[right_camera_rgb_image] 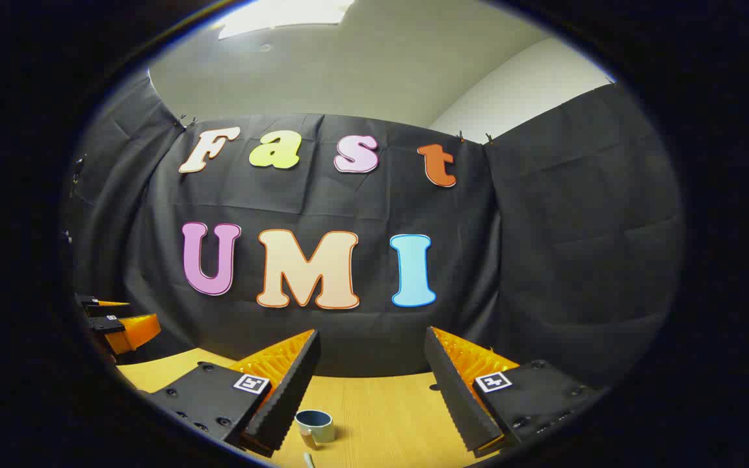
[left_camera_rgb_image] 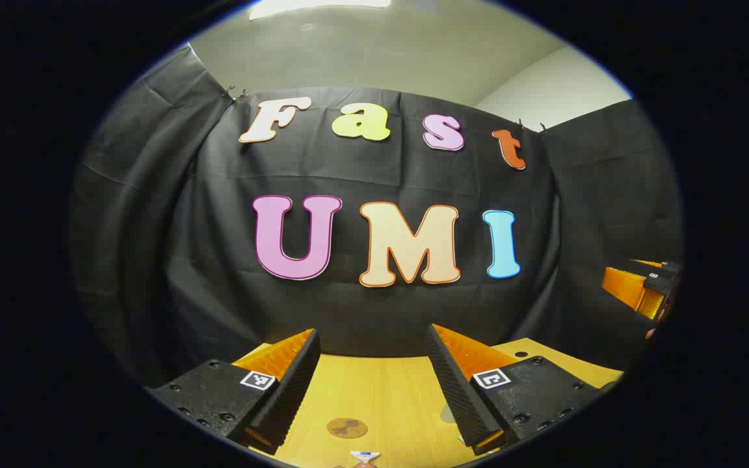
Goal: Put the toothbrush and toothpaste on the desktop into the cup, then pick up the cup and place it on the coaster on the desktop.
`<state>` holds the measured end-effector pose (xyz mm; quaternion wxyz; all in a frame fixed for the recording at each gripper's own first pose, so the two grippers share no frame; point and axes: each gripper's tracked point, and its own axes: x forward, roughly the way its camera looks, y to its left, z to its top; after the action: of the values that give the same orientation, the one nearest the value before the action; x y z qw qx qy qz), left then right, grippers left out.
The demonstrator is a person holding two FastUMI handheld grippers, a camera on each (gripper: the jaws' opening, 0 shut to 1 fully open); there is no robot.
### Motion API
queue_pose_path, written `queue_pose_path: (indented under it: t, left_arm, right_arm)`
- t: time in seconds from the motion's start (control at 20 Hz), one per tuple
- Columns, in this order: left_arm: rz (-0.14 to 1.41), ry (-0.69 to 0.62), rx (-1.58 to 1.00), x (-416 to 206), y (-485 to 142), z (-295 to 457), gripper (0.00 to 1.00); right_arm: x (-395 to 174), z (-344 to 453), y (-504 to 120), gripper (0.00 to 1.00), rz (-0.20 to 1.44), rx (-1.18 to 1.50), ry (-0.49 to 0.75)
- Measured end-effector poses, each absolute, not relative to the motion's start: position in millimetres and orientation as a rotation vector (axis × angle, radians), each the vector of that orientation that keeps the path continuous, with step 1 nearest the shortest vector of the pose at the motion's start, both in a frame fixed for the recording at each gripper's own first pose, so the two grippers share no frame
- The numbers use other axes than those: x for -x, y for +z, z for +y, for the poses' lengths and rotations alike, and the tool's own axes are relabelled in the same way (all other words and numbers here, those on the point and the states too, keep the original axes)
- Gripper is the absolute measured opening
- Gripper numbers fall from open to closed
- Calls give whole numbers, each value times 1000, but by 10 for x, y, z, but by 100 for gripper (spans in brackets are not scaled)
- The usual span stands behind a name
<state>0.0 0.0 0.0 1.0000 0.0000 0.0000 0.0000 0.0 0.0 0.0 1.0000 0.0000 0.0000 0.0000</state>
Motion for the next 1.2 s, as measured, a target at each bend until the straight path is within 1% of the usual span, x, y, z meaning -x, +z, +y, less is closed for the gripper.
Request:
queue_pose_path:
  t: [0.2, 0.4, 1.0, 1.1, 1.2]
  left_arm:
    - [-19, -2, 4, 15, 45, -7, 94]
    - [-22, 23, -2, 6, 57, 54, 94]
    - [-2, 80, -34, 30, -26, 310, 94]
    - [5, 87, -44, 54, -52, 357, 94]
    - [-4, 93, -41, 85, -20, 394, 94]
  right_arm:
    - [17, 13, 14, 98, -6, 13, 4]
    - [0, 142, 15, 99, -15, 12, 37]
    - [-142, 382, -249, 98, 51, 15, 105]
    - [-151, 472, -359, 99, 78, 19, 132]
    - [-133, 591, -571, 99, 139, 9, 171]
